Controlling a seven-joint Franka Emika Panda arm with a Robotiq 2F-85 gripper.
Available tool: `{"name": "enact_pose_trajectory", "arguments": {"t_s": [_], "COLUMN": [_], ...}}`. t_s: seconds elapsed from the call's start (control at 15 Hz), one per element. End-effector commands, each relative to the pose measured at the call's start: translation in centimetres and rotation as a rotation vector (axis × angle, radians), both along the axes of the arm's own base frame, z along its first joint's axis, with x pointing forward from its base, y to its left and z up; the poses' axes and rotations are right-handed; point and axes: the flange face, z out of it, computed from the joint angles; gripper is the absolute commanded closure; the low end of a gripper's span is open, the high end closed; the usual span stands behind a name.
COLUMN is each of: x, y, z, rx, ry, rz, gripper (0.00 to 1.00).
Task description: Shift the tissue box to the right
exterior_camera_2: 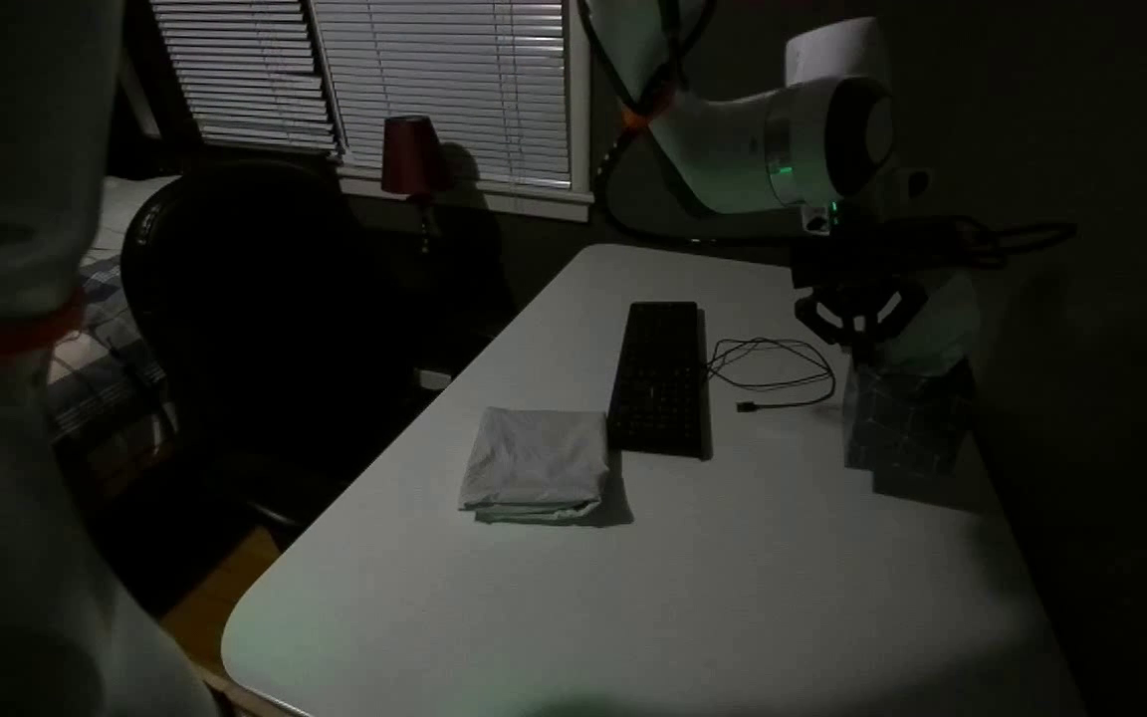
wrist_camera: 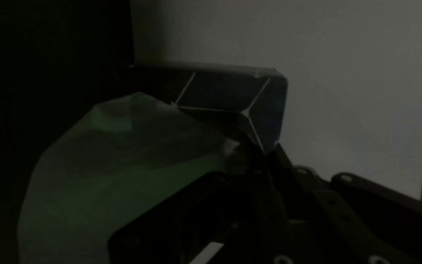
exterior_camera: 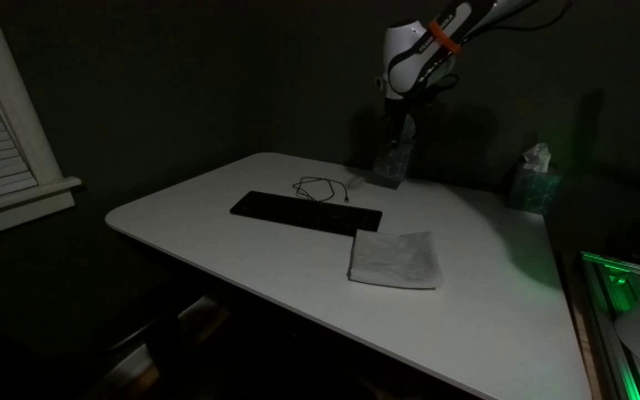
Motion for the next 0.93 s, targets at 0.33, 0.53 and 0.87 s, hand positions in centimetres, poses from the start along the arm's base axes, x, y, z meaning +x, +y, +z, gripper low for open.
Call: {"name": "enact_pose_trajectory", "arguments": {"t_s": [0.33, 0.53, 0.87], "x": [2.4, 2.6, 2.8], "y": [-6.8, -8.0, -9.6], "z": [-5.6, -7.1, -7.0], "rx": [0.020, 0.017, -0.013], "ry": [0.041, 0.047, 0.043], "rz": [-0.003, 0.001, -0.011], "gripper": [0.98, 0.98, 0.68]}}
